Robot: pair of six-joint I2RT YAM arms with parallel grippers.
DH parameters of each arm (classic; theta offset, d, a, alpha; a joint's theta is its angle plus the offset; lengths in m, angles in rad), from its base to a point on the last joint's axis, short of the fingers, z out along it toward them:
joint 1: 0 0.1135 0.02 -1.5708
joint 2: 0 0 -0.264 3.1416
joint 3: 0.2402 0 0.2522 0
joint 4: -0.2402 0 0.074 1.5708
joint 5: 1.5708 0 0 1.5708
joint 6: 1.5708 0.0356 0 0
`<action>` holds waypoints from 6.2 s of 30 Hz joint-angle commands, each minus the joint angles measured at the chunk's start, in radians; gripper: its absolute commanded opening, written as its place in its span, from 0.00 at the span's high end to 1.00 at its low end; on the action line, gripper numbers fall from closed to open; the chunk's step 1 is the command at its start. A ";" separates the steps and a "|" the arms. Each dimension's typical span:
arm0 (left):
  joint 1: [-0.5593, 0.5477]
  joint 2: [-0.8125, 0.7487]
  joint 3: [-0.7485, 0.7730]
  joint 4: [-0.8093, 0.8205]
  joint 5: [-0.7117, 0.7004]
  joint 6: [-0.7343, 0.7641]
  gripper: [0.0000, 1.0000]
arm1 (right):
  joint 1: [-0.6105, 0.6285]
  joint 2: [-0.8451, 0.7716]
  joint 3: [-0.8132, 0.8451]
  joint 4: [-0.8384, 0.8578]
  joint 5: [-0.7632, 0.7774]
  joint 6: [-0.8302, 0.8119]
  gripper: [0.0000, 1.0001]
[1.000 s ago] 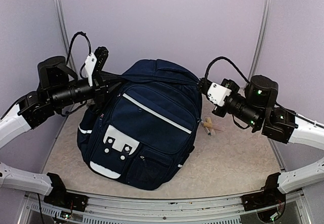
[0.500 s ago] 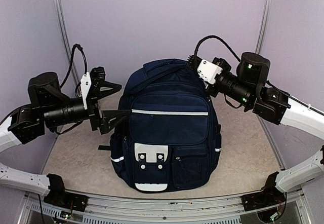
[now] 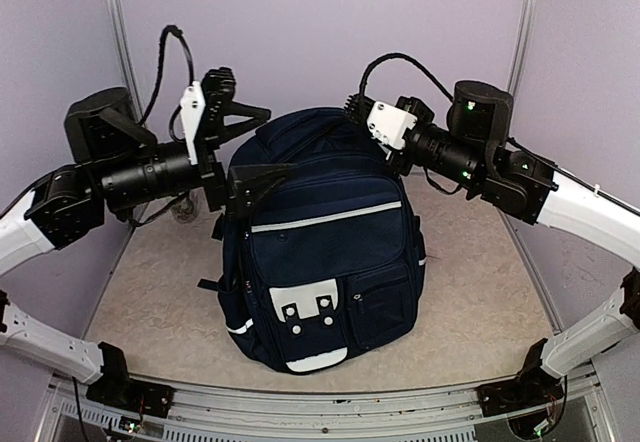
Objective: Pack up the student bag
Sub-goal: Hold the largest pocket of the student bag, then zip the student bag into the largest pocket of the bag, then pass from the left arm to the right, then pass from the right arm to the left
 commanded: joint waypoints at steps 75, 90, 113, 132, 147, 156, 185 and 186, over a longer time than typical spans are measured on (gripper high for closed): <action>0.263 0.071 0.205 0.033 -0.199 -0.005 1.00 | -0.002 -0.512 -0.851 0.271 0.260 0.524 1.00; 0.263 0.054 0.180 0.025 -0.176 -0.029 1.00 | 0.008 -0.516 -0.975 0.308 0.105 0.697 1.00; 0.007 0.132 0.165 0.060 -0.291 -0.039 1.00 | -0.092 -0.167 -0.103 -0.159 -0.536 0.721 0.00; 0.001 0.078 0.118 0.042 -0.169 -0.084 1.00 | -0.072 0.011 -0.038 -0.094 -0.566 0.656 1.00; 0.030 -0.250 -0.144 -0.252 -0.269 -0.332 0.01 | -0.237 0.007 -0.021 -0.197 -0.939 0.499 1.00; 0.063 -0.326 -0.388 -0.152 -0.151 -0.411 0.01 | -0.288 0.071 0.069 -0.222 -1.020 0.447 1.00; 0.004 -0.321 -0.512 0.155 -0.069 -0.546 1.00 | -0.303 0.278 0.255 -0.040 -0.852 0.618 0.87; -0.008 -0.315 -0.511 0.166 -0.094 -0.552 1.00 | -0.303 0.276 0.259 -0.042 -0.818 0.641 0.80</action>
